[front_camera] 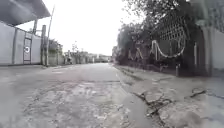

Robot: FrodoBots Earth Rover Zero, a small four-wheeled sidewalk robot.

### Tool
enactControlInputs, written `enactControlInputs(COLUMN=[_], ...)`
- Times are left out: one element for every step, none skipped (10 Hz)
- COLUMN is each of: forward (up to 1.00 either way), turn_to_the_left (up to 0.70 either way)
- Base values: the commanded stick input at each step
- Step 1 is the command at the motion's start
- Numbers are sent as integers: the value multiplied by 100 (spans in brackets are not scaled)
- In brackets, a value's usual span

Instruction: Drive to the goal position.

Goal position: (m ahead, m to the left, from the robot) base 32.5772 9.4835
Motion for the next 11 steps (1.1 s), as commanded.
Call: enactControlInputs(forward=[100,100,100,100,100,100,100,100,100,100,100], turn_to_the_left=[-3,-3,-3,-3,-3,-3,-3,-3,-3,-3,-3])
